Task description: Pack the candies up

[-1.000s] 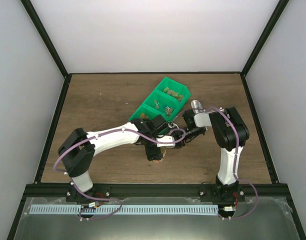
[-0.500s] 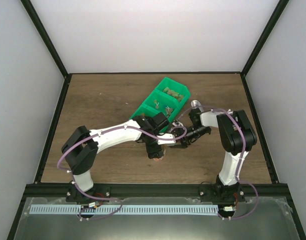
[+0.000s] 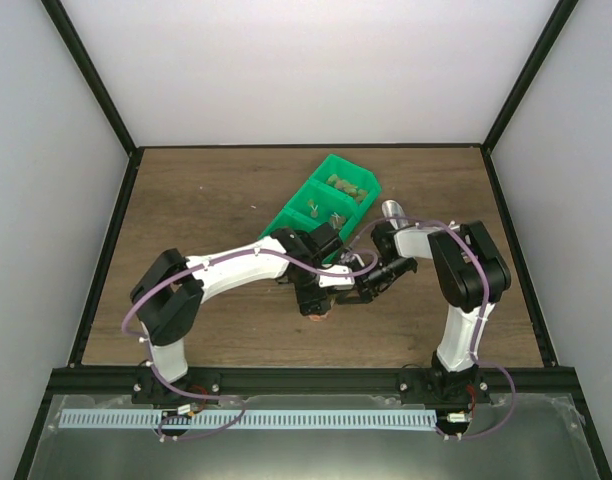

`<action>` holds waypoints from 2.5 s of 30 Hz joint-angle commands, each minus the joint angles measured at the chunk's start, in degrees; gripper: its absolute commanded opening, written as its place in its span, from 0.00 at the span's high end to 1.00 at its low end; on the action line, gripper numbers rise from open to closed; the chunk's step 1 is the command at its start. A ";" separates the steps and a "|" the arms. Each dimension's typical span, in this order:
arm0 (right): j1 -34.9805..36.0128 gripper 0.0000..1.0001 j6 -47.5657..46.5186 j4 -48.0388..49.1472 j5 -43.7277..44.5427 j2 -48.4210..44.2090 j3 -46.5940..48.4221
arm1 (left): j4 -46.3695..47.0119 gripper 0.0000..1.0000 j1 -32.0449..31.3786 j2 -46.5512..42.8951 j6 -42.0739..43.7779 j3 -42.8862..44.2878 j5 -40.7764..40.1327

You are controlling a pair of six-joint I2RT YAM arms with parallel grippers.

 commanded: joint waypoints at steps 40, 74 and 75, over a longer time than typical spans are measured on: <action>0.47 0.45 -0.75 0.94 5.91 1.94 0.62 | 14.87 0.59 1.92 -9.45 8.68 -16.40 8.38; -8.66 0.00 29.03 66.36 30.09 -46.05 -20.08 | 33.95 0.00 13.84 -36.74 -6.45 -23.67 12.60; -8.47 0.00 29.10 67.53 25.45 -44.31 -19.98 | 32.21 0.00 13.82 -36.22 -5.91 -23.42 12.90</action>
